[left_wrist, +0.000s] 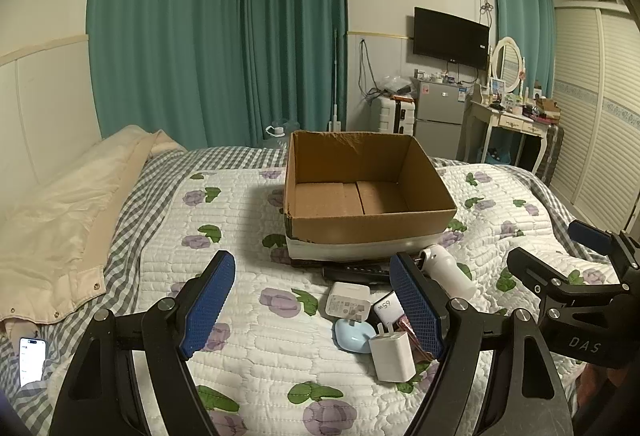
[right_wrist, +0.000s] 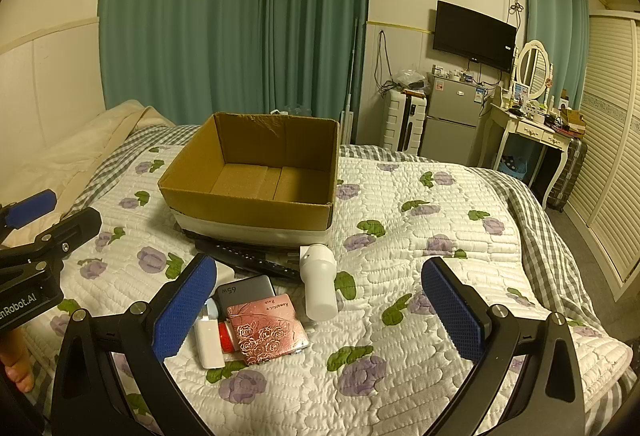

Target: Organize rigid objects

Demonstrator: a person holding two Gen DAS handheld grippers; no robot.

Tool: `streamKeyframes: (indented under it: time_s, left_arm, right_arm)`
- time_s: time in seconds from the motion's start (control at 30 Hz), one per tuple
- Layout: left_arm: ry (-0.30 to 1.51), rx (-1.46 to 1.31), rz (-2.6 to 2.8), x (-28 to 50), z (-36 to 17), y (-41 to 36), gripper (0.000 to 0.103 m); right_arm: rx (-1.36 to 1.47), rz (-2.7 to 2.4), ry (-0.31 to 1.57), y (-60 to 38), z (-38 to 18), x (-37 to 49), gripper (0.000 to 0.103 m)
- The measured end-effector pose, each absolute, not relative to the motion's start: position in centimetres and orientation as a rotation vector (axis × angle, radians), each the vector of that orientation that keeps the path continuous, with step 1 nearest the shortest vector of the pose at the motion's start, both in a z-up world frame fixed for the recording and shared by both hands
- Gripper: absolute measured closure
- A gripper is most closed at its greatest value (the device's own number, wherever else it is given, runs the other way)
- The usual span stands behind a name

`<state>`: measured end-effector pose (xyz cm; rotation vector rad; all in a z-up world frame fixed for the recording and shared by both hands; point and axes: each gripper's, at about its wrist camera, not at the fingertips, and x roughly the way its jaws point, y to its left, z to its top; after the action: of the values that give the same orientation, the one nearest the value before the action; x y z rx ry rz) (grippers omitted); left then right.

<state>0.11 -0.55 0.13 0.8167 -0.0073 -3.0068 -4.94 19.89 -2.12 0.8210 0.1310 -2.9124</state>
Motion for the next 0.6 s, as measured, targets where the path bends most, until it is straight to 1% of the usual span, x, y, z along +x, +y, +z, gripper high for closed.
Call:
streamKeyframes:
  time_s: [0.6]
  left_arm:
    - [-0.026, 0.811, -2.999, 0.32, 0.27, -0.31, 0.021]
  right_arm:
    - [0.816, -2.908, 0.133, 19.88, -1.88, -4.80, 0.000]
